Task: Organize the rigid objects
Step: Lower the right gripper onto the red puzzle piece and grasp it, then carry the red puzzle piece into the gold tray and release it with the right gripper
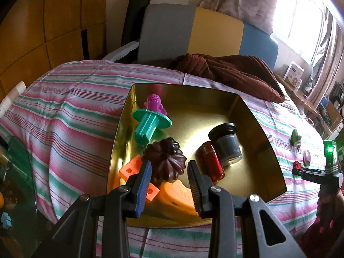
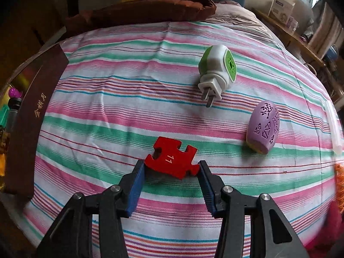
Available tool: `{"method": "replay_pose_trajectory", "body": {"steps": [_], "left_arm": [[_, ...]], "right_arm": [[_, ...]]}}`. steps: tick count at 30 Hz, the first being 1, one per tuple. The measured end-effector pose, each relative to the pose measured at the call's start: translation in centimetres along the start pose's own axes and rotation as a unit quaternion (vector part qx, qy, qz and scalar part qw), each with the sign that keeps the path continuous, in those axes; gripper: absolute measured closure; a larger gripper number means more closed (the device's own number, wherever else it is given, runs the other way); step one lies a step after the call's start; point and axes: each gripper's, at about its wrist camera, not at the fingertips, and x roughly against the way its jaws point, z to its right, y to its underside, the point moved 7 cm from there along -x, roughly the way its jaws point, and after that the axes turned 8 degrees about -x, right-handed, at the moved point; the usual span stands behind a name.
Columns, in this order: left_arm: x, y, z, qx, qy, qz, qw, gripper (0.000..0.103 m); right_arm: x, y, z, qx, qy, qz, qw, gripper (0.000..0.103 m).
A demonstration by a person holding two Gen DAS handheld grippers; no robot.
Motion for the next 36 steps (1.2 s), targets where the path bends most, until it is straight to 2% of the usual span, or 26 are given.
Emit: {"method": "replay_pose_trajectory", "body": {"steps": [11,18,25,36], "left_arm": [[1.6,0.0,0.6,-0.014,-0.007,0.014,0.9998,0.068],[2.7,-0.6,0.9,-0.030,-0.035,0.027,0.9986,0.069],[3.0,-0.9,0.8,-0.025,-0.068,0.030,0.9969,0.069],[3.0,-0.8,0.8,-0.020,-0.072,0.034,0.9966,0.068]], "right_arm": [[-0.1,0.0,0.0,-0.005,-0.010,0.004,1.000,0.052],[-0.2,-0.1,-0.2,0.006,0.000,0.001,1.000,0.052],[-0.4,-0.3,-0.4,0.017,0.008,0.004,1.000,0.053],[-0.4,-0.6,-0.5,0.021,0.010,0.011,1.000,0.054]]}}
